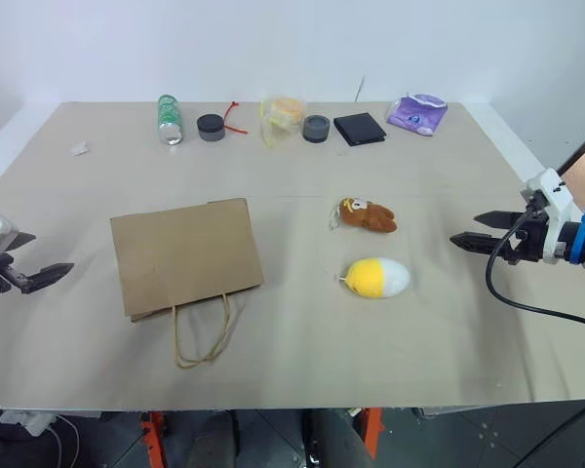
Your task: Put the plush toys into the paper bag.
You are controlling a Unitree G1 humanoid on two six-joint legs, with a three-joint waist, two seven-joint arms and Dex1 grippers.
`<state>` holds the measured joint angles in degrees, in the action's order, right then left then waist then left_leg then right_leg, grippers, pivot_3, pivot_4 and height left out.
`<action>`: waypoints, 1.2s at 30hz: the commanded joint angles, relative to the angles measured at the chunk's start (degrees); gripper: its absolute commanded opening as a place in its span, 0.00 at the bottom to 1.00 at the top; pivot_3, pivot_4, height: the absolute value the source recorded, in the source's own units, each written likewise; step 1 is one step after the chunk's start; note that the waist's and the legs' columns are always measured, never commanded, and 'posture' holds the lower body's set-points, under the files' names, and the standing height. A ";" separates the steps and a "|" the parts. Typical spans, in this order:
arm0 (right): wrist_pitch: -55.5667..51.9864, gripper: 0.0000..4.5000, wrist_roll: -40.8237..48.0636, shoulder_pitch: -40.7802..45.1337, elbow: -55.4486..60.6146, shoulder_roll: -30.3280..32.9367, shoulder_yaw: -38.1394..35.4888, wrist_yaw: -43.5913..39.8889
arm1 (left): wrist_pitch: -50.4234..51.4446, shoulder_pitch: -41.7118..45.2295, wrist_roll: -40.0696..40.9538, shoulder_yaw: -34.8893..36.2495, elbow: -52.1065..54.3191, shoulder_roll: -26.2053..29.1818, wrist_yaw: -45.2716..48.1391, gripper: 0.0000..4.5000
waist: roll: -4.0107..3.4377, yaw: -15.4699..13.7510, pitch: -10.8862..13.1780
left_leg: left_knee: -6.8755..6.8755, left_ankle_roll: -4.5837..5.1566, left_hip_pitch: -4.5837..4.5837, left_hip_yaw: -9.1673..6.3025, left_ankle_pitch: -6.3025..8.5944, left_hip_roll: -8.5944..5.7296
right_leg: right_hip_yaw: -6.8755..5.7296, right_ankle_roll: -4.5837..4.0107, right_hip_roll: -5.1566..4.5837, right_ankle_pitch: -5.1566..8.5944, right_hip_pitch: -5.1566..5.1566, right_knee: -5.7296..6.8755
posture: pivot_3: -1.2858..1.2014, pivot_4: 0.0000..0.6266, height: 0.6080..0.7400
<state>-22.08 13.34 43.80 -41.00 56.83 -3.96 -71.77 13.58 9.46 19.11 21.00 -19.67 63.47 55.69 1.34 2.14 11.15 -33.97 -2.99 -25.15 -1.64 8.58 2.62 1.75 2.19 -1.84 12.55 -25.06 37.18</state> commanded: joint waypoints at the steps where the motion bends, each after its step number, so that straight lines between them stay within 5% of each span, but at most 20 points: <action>1: -0.42 0.99 0.92 -0.03 0.90 0.86 -2.27 0.10 | 0.60 -1.64 1.16 3.28 3.89 -0.34 0.25 1.00 | 0.00 0.06 0.00 | 0.00 0.00 0.00 0.00 0.00 0.00 | 0.00 0.00 0.00 0.00 0.00 0.00 | 0.52 0.24 1.00; 19: -0.60 0.99 3.55 -0.62 0.31 0.39 -5.26 -0.73 | 2.56 -4.00 2.44 9.35 10.78 -4.24 -4.27 1.00 | 0.01 0.48 -0.01 | -0.46 0.01 0.09 0.55 0.00 0.12 | 0.98 0.16 0.36 -0.28 -0.03 0.11 | 0.52 0.24 1.00; 24: 0.47 0.99 7.14 -1.01 3.07 -0.50 -8.00 -3.54 | -12.73 -1.65 -3.75 8.02 7.68 -4.44 -7.43 1.00 | 0.01 0.47 -0.01 | -0.53 0.02 0.12 0.66 -0.01 0.14 | 1.12 0.19 0.38 -0.42 -0.04 0.11 | 0.52 0.24 1.00; 31: -10.16 0.99 21.32 -8.14 35.22 -2.29 -6.31 -13.21 | -33.14 -1.31 -2.03 5.50 12.91 -8.20 -1.27 1.00 | -0.01 0.45 -0.02 | -0.51 0.02 0.17 0.88 -0.01 0.25 | 1.43 0.50 0.51 -0.64 -0.08 0.14 | 0.52 0.24 1.00; 36: -10.87 0.99 24.30 -9.64 45.92 -4.34 -2.13 -15.39 | -51.09 -3.70 -0.69 2.68 14.33 -9.19 7.15 1.00 | 0.07 0.43 -0.06 | -0.57 0.02 0.22 1.09 -0.01 0.27 | 1.60 0.36 0.49 -0.60 -0.09 0.14 | 0.52 0.24 1.00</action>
<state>-33.80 36.43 34.21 1.67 52.54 -6.35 -85.87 -30.70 5.67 16.88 23.15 -6.01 54.41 60.80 1.41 2.57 11.09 -34.57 -2.96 -24.91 -0.53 8.57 2.89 3.36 2.51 -1.35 11.94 -25.15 37.32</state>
